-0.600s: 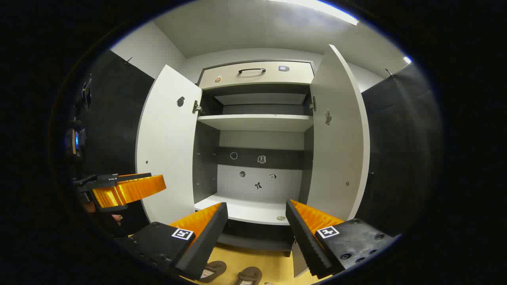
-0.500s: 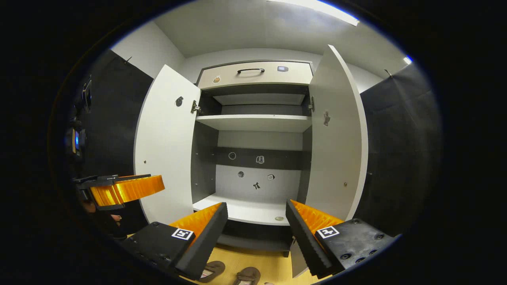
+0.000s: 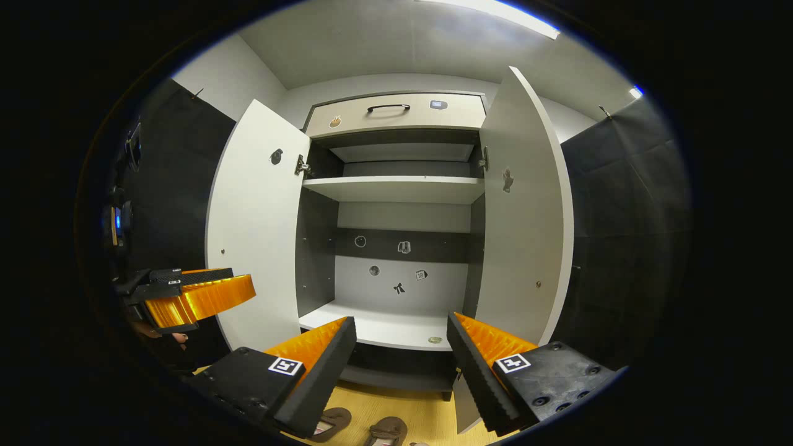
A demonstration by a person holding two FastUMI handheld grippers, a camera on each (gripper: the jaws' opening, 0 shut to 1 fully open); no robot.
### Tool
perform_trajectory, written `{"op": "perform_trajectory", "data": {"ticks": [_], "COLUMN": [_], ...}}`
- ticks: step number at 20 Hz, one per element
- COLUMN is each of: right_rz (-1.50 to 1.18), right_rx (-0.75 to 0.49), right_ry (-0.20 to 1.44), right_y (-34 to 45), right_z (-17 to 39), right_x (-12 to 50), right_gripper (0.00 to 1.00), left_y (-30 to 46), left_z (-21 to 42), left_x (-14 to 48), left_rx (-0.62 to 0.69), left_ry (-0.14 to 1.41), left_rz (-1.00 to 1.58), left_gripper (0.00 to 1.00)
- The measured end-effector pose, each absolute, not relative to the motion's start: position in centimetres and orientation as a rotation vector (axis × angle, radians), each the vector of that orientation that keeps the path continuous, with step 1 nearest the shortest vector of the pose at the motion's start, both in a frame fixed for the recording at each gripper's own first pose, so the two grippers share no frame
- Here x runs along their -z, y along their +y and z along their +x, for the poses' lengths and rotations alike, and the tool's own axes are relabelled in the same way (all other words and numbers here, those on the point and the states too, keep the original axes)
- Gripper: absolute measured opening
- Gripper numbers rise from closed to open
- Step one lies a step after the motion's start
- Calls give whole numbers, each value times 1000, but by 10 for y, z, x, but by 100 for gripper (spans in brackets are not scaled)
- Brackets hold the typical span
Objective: Grab one shoe with the right hand and put it into the shoe cabinet, grab the other shoe with the left hand and put it into the shoe cabinet; then close the right door with the right hand and the left door with the left hand.
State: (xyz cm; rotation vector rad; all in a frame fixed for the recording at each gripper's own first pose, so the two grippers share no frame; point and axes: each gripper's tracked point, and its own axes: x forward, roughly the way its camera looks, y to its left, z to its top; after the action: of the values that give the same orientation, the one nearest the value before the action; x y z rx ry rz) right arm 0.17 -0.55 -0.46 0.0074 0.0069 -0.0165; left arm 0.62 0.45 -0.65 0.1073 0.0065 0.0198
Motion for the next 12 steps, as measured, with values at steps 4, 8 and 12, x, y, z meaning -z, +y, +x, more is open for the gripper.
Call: {"op": "perform_trajectory", "data": {"ticks": [4, 8, 12], "right_rz": [3, 25, 14], "right_rx": [14, -11, 17], "right_ry": [17, 62, 113], "right_y": [-4, 8, 14], "right_z": [1, -1, -3], "right_x": [12, 37, 72], "right_gripper": [97, 97, 97], "left_y": [3, 5, 5], "left_z": [5, 0, -4], "left_x": [11, 14, 22], "left_rx": [-14, -13, 0], "left_ry": [14, 12, 22], "left_rz": [117, 166, 200], "left_gripper": [94, 95, 95]}}
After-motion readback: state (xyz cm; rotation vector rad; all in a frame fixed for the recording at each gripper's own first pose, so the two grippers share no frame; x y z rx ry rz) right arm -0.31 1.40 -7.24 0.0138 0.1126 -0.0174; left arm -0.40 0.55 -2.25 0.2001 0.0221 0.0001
